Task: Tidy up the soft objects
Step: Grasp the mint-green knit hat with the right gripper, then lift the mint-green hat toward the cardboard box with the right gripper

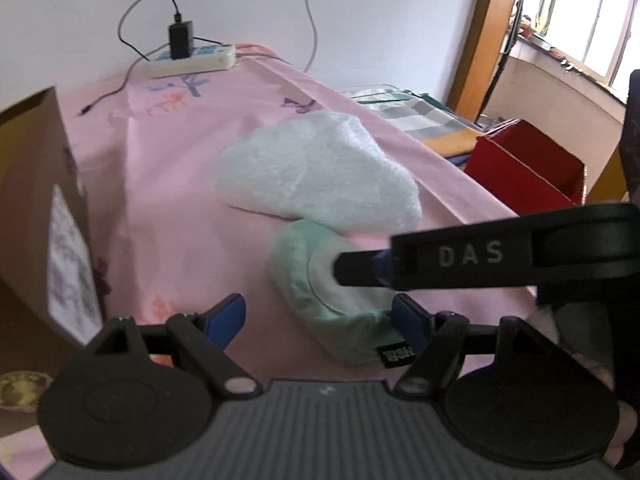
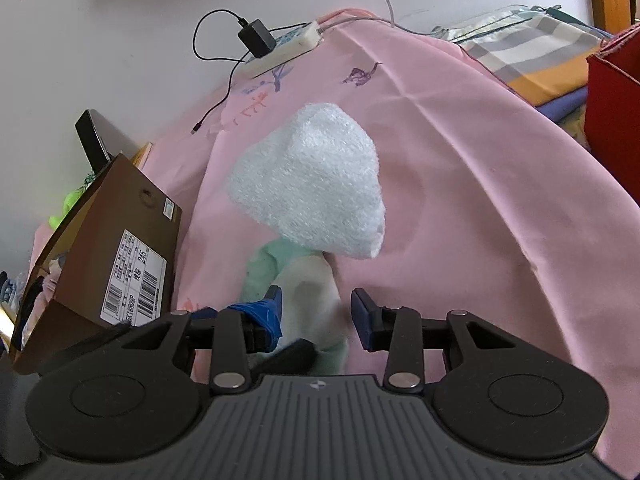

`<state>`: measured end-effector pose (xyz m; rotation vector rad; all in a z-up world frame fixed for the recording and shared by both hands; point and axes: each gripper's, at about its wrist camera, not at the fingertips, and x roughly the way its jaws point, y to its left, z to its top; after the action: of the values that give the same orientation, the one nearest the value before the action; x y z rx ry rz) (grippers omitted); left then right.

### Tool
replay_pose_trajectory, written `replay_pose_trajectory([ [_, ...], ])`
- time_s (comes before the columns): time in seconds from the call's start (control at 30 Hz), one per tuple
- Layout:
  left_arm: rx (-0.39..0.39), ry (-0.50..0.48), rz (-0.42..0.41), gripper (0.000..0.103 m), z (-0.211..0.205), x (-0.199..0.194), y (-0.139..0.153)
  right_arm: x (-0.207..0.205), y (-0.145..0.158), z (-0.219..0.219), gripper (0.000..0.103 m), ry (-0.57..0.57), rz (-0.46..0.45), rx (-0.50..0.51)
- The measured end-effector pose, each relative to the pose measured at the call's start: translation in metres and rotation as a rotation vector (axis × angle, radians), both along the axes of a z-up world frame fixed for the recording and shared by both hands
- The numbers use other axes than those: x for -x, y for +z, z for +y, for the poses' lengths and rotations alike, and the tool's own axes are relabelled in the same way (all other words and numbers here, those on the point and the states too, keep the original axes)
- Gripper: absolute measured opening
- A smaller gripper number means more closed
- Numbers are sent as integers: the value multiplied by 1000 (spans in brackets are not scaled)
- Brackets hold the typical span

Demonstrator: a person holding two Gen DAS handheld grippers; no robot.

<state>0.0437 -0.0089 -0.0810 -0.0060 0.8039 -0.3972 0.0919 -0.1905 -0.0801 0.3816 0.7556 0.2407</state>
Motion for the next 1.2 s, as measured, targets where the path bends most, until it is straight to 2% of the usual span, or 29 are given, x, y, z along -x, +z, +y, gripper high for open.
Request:
replay_pose_trajectory([
  [0.07, 10, 2, -2, 74, -2, -1, -2, -1, -1, -1, 20, 3, -1, -8],
  [0.17, 46, -13, 4, 67, -2, -3, -4, -1, -2, -5, 21, 20, 10, -52],
  [0.23, 69, -26, 10, 56, -2, -2, -5, -1, -2, -4, 21, 28, 8, -52],
  [0.4, 67, -49, -26, 40, -6, 5, 1, 3, -2, -2, 20, 53, 22, -72],
  [0.5, 48, -52, -54, 38, -7, 13, 7, 7, -1, -3, 19, 52, 26, -109],
  [0.67, 59, -38, -78, 37, 3, 27, 19, 17, 6, 0, 19, 75, 22, -149],
  [1.2, 34, 64, -156, 37, 52, 87, 59, 59, 37, 59, 19, 208, -56, -107],
])
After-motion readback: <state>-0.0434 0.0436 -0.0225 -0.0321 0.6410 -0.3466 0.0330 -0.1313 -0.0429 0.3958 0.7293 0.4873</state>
